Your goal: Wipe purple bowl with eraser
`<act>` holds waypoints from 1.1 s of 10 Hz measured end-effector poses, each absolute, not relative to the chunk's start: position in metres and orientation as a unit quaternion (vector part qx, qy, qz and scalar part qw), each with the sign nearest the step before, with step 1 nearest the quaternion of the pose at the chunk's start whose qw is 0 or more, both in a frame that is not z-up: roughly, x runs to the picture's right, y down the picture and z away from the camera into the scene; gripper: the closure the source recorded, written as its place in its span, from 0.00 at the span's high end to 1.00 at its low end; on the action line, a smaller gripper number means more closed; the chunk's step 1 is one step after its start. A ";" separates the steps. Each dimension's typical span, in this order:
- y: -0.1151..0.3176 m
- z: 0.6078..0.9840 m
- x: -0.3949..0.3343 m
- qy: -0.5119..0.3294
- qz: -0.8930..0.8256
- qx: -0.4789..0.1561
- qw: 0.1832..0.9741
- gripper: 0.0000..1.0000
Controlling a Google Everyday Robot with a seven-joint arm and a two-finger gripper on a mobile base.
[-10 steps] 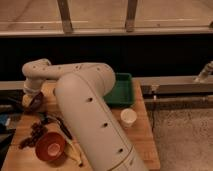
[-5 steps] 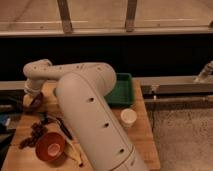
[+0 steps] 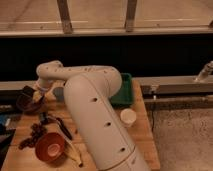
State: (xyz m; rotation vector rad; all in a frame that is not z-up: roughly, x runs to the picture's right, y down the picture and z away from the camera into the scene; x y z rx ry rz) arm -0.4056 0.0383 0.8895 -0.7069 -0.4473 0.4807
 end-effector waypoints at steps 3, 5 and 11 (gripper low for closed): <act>0.036 0.897 -0.412 -0.213 0.232 -0.335 0.888 0.00; 0.030 0.895 -0.429 -0.217 0.215 -0.330 0.893 0.00; 0.030 0.885 -0.491 -0.245 0.152 -0.339 0.895 0.00</act>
